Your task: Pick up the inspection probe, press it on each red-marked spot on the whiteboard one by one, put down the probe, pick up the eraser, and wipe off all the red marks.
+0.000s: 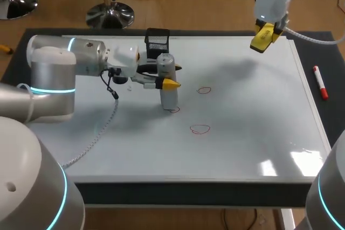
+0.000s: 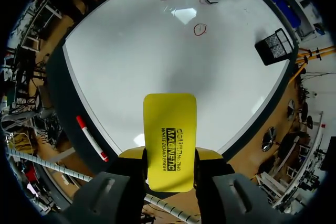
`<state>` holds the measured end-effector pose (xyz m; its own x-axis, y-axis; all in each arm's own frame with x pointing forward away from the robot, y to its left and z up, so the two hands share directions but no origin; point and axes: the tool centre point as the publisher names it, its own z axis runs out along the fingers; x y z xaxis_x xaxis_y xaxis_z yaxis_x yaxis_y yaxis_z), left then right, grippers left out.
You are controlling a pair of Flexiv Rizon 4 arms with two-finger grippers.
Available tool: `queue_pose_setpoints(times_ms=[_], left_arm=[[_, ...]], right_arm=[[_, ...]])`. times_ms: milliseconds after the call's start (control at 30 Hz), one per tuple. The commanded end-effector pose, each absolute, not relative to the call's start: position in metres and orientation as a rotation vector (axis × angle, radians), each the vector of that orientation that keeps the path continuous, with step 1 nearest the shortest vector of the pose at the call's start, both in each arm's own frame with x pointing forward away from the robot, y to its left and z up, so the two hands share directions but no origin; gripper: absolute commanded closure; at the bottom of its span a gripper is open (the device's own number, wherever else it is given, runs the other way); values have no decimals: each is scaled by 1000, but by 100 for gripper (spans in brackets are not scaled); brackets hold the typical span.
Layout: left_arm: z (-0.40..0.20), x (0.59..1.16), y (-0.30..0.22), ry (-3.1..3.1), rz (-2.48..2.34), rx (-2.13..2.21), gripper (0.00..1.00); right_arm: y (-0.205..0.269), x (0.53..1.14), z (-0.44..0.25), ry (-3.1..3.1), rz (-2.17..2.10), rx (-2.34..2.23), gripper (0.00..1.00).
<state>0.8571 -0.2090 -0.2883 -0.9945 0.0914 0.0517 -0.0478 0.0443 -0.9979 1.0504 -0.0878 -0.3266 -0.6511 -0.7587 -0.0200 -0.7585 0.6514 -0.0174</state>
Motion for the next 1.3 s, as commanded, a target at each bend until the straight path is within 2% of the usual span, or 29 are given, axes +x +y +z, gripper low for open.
queue_pose_setpoints(times_ms=[33, 1300], left_arm=[[-294, 860, -212, -2178, 2108, -53, 100], [-304, 859, -214, -2192, 2059, -51, 100]], right_arm=[[-89, 1050, -325, 2832, -16, -1305, 100], [-89, 1050, -325, 2832, -16, -1305, 100]])
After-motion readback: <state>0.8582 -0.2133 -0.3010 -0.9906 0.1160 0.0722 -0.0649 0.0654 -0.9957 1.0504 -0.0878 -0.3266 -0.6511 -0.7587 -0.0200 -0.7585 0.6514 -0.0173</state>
